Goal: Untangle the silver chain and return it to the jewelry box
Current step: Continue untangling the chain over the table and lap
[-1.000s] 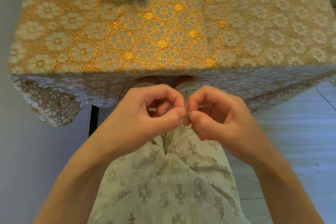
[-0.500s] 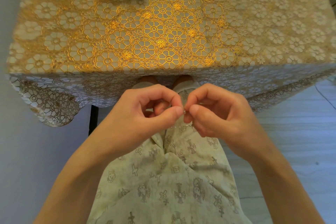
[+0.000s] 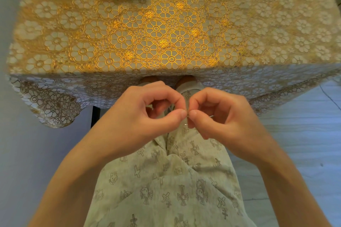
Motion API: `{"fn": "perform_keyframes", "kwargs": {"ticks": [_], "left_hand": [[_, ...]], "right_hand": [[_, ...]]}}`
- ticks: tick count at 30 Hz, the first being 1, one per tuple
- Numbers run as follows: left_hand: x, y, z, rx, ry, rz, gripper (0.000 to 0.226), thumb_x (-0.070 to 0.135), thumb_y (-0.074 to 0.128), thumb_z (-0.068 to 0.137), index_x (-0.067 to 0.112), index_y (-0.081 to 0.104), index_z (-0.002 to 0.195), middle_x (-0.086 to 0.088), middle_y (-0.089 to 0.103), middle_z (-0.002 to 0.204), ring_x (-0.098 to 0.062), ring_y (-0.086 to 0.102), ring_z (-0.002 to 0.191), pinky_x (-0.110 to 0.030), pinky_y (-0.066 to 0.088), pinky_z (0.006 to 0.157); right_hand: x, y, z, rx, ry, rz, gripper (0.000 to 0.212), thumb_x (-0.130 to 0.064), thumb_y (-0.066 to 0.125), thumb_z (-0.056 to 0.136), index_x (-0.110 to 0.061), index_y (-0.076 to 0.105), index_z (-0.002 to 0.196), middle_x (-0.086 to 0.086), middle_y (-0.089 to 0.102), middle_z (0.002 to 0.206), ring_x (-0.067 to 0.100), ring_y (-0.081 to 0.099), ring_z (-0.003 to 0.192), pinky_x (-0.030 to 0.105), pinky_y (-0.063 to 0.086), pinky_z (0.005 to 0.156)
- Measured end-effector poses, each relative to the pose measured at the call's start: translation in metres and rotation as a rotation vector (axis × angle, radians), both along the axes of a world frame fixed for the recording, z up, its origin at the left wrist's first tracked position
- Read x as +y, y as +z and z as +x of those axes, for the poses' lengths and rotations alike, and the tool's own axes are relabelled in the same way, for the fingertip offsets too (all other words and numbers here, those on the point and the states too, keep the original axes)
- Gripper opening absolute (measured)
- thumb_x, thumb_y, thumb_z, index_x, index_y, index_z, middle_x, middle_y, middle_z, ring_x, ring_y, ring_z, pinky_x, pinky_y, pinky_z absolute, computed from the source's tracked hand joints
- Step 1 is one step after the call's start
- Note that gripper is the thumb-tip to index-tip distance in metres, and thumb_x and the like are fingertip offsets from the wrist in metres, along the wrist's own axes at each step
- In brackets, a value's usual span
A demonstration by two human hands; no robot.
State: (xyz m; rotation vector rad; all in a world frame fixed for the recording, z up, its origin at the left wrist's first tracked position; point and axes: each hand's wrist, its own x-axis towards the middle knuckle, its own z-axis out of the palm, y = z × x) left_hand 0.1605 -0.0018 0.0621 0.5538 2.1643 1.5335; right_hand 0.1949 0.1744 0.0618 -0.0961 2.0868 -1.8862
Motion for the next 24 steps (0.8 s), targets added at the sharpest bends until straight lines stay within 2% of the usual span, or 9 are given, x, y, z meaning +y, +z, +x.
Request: {"fn": "perform_keyframes", "kwargs": {"ticks": [4,10,14,17,24], "left_hand": [[0.0023,-0.0017,0.0021,-0.155,0.008,0.131,0.016,0.039,0.063,0.069,0.024,0.067,0.072,0.009,0.039,0.062,-0.006,0.036,0.055,-0.013,0.033,0.052],[0.0027,-0.0016,0.0049,-0.302,0.089,0.277,0.010,0.034,0.063,0.068,0.024,0.066,0.069,0.006,0.037,0.056,-0.001,0.035,0.048,-0.008,0.032,0.048],[0.0027,-0.0012,0.0054,-0.314,0.112,0.267,0.014,0.037,0.063,0.067,0.024,0.067,0.070,0.003,0.036,0.057,-0.001,0.034,0.048,-0.008,0.032,0.048],[0.0047,-0.0001,0.0042,-0.306,0.123,0.261,0.013,0.038,0.063,0.067,0.025,0.067,0.069,0.003,0.036,0.056,0.000,0.035,0.047,-0.007,0.032,0.048],[0.0056,0.0051,0.0033,-0.211,0.162,0.154,0.007,0.031,0.068,0.072,0.024,0.068,0.071,-0.007,0.037,0.058,0.000,0.037,0.049,-0.006,0.031,0.048]], "right_hand": [[0.0013,-0.0010,0.0005,-0.001,0.026,-0.066,0.007,-0.011,0.058,0.078,-0.015,0.056,0.073,-0.005,0.055,0.062,0.002,0.047,0.051,0.015,0.038,0.049],[0.0016,-0.0025,0.0032,-0.031,0.016,-0.206,0.006,-0.019,0.055,0.076,-0.014,0.055,0.075,-0.003,0.057,0.061,0.002,0.048,0.049,0.015,0.038,0.046],[0.0016,-0.0025,0.0023,-0.044,-0.028,-0.224,0.006,-0.012,0.061,0.078,-0.011,0.056,0.076,-0.005,0.056,0.057,0.002,0.046,0.046,0.013,0.035,0.044],[-0.0003,-0.0017,0.0000,-0.054,-0.072,-0.222,0.004,-0.007,0.057,0.078,-0.011,0.058,0.076,0.000,0.058,0.057,0.003,0.046,0.044,0.013,0.035,0.042],[0.0000,-0.0001,-0.0014,-0.032,-0.081,-0.136,0.006,-0.009,0.058,0.078,-0.010,0.064,0.076,0.001,0.065,0.063,0.008,0.044,0.038,0.015,0.034,0.039]]}}
